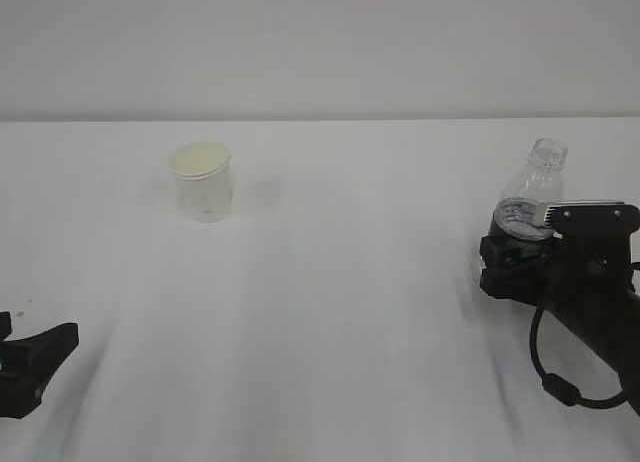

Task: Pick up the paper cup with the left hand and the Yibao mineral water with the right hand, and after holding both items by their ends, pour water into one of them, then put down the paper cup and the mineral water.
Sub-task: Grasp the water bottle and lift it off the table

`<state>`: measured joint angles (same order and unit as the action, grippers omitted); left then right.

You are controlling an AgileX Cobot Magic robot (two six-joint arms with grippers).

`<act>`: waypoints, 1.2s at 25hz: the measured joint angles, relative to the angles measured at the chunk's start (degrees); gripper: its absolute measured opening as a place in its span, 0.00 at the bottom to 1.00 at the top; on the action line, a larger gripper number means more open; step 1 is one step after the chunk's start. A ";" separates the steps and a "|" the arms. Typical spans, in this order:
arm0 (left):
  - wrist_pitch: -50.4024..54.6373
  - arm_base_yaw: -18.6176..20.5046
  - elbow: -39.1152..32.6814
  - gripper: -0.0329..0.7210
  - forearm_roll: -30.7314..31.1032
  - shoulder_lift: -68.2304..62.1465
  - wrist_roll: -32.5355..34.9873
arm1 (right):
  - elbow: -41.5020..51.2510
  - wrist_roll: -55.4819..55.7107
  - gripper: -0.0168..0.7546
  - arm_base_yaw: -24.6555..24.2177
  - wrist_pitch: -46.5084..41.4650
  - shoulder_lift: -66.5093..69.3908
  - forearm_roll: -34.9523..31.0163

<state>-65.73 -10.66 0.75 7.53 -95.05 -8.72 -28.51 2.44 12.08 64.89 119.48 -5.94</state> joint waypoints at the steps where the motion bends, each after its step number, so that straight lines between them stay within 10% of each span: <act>1: 0.00 0.00 0.00 0.83 0.00 0.00 0.00 | -0.11 0.00 0.79 0.00 0.00 0.00 0.00; 30: 0.00 0.00 0.00 0.83 0.13 0.00 0.00 | -4.49 0.00 0.79 0.00 0.89 4.09 -0.12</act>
<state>-65.73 -10.66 0.75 7.66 -95.05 -8.72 -33.00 2.44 12.08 65.78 123.57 -6.06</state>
